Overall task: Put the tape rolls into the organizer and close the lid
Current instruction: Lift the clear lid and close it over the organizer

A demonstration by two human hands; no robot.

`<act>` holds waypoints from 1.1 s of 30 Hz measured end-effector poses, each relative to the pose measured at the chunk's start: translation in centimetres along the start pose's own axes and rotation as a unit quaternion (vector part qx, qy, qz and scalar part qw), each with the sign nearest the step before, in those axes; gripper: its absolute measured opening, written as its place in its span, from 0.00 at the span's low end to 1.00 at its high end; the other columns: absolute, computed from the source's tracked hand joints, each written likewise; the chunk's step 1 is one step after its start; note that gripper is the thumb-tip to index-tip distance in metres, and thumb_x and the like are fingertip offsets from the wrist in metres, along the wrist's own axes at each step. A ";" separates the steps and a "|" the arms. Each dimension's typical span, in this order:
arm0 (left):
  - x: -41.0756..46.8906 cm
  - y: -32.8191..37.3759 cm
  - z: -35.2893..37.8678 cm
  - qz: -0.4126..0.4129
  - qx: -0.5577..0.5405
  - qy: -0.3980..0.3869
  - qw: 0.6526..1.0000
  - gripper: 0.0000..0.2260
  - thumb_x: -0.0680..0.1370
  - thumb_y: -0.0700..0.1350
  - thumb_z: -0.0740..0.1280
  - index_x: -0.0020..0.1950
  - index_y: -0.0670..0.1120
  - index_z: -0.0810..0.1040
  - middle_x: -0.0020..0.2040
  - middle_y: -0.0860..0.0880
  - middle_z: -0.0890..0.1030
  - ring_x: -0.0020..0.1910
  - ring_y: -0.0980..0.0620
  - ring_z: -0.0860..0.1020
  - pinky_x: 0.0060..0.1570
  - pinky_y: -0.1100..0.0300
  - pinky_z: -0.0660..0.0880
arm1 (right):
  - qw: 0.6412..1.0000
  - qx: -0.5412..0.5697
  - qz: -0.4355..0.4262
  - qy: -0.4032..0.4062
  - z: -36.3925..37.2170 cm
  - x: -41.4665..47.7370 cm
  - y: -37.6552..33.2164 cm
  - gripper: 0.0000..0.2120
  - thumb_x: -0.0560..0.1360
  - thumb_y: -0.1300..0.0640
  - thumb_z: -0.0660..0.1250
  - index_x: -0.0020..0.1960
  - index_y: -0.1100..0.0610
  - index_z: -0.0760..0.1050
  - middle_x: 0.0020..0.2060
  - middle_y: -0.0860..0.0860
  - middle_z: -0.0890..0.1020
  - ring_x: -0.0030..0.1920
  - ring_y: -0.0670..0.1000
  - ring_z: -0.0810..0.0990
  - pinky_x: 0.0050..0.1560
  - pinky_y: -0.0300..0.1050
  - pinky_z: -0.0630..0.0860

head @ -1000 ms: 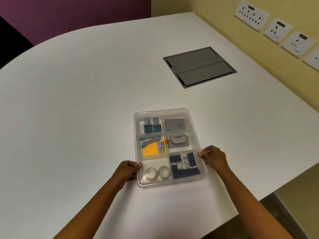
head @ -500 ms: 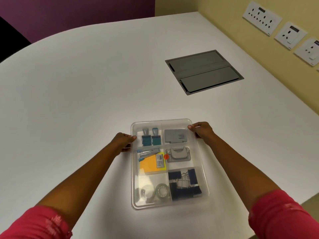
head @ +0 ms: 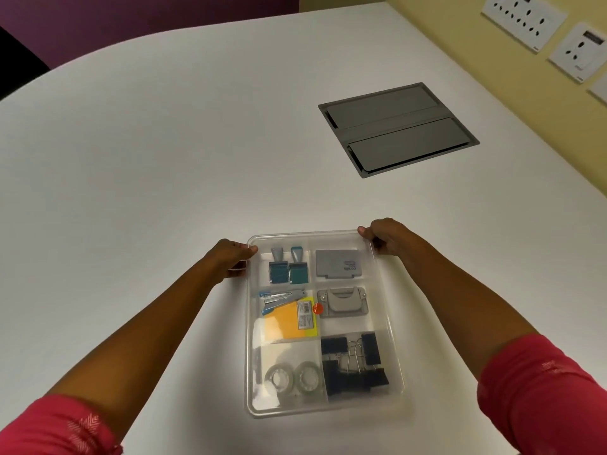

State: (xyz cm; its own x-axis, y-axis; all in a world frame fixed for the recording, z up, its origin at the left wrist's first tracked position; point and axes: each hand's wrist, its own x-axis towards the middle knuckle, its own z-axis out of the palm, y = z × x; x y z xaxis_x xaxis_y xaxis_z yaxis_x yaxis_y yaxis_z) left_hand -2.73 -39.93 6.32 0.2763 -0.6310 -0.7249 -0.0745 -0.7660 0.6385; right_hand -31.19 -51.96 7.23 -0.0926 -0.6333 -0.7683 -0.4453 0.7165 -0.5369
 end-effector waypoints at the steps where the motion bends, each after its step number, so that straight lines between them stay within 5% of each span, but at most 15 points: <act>1: 0.1 0.1 0.0 0.001 -0.004 0.000 1.000 0.19 0.76 0.44 0.67 0.63 0.34 0.72 0.64 0.37 0.75 0.61 0.38 0.74 0.60 0.49 0.72 | 1.000 0.001 0.008 -0.006 -0.1 0.2 0.0 0.14 0.76 0.63 0.66 0.34 0.61 0.69 0.30 0.55 0.72 0.31 0.51 0.69 0.34 0.42 0.70; 7: 1.2 1.9 0.0 0.001 0.023 0.005 1.000 0.22 0.76 0.45 0.67 0.64 0.33 0.70 0.61 0.37 0.75 0.56 0.40 0.75 0.57 0.50 0.74 | 0.999 0.034 0.025 -0.029 -0.4 0.7 0.3 0.08 0.76 0.61 0.68 0.41 0.62 0.70 0.34 0.55 0.74 0.34 0.51 0.72 0.38 0.42 0.73; 12: 2.2 2.3 0.6 -0.010 0.096 0.023 0.995 0.13 0.77 0.45 0.66 0.54 0.35 0.71 0.50 0.38 0.75 0.46 0.43 0.75 0.51 0.53 0.75 | 0.998 0.034 0.031 -0.034 -0.5 1.0 0.4 0.10 0.76 0.60 0.68 0.39 0.62 0.71 0.35 0.55 0.75 0.39 0.52 0.74 0.51 0.44 0.74; 17: 2.8 2.0 0.6 -0.019 0.089 0.025 0.996 0.12 0.78 0.45 0.65 0.51 0.35 0.71 0.49 0.37 0.76 0.46 0.42 0.75 0.53 0.51 0.75 | 0.999 0.032 0.015 -0.035 -0.4 0.6 0.4 0.10 0.76 0.61 0.68 0.38 0.62 0.71 0.34 0.56 0.75 0.34 0.52 0.73 0.36 0.43 0.73; 21: 1.4 0.7 1.5 0.105 0.187 0.125 0.969 0.17 0.78 0.46 0.65 0.60 0.35 0.74 0.59 0.36 0.77 0.55 0.40 0.76 0.55 0.51 0.72 | 0.994 -0.029 -0.099 0.040 -0.1 -0.2 1.6 0.10 0.73 0.57 0.72 0.45 0.62 0.73 0.42 0.58 0.78 0.43 0.55 0.76 0.50 0.51 0.77; 24: -1.9 -2.7 3.8 0.277 0.255 0.241 0.894 0.22 0.78 0.49 0.63 0.69 0.41 0.67 0.72 0.40 0.66 0.69 0.41 0.67 0.66 0.49 0.66 | 0.931 -0.144 -0.280 0.186 1.2 -2.6 4.8 0.17 0.72 0.55 0.72 0.57 0.59 0.72 0.51 0.57 0.78 0.52 0.54 0.77 0.53 0.43 0.72; 26: -3.9 -5.4 5.4 0.335 0.262 0.243 0.872 0.26 0.79 0.52 0.60 0.74 0.45 0.60 0.77 0.44 0.57 0.75 0.45 0.58 0.73 0.50 0.57 | 0.891 -0.173 -0.363 0.212 2.3 -4.4 7.8 0.23 0.75 0.53 0.68 0.67 0.57 0.67 0.63 0.57 0.74 0.63 0.54 0.73 0.60 0.41 0.67; 29: -5.6 -9.0 7.5 0.345 0.297 0.221 0.862 0.31 0.78 0.59 0.53 0.78 0.48 0.49 0.79 0.49 0.47 0.78 0.50 0.46 0.75 0.54 0.42 | 0.861 -0.254 -0.393 0.200 3.5 -5.5 11.7 0.30 0.78 0.46 0.60 0.75 0.55 0.55 0.75 0.54 0.63 0.75 0.55 0.60 0.73 0.50 0.54; 33: -5.6 -10.7 8.9 0.297 0.297 0.241 0.875 0.34 0.77 0.62 0.49 0.78 0.46 0.47 0.79 0.48 0.50 0.77 0.52 0.46 0.75 0.54 0.43 | 0.844 -0.309 -0.384 0.211 4.2 -5.1 13.3 0.33 0.76 0.41 0.51 0.76 0.52 0.48 0.77 0.51 0.55 0.77 0.54 0.51 0.77 0.59 0.45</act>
State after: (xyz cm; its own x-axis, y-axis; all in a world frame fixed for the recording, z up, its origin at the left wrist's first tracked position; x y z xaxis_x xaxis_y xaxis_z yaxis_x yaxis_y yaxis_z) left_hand -12.05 -29.29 1.27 0.3814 -0.9240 -0.0271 -0.7866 -0.3398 0.5156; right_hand -32.92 -37.99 2.62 0.1830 -0.9830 -0.0138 -0.8859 -0.1588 -0.4359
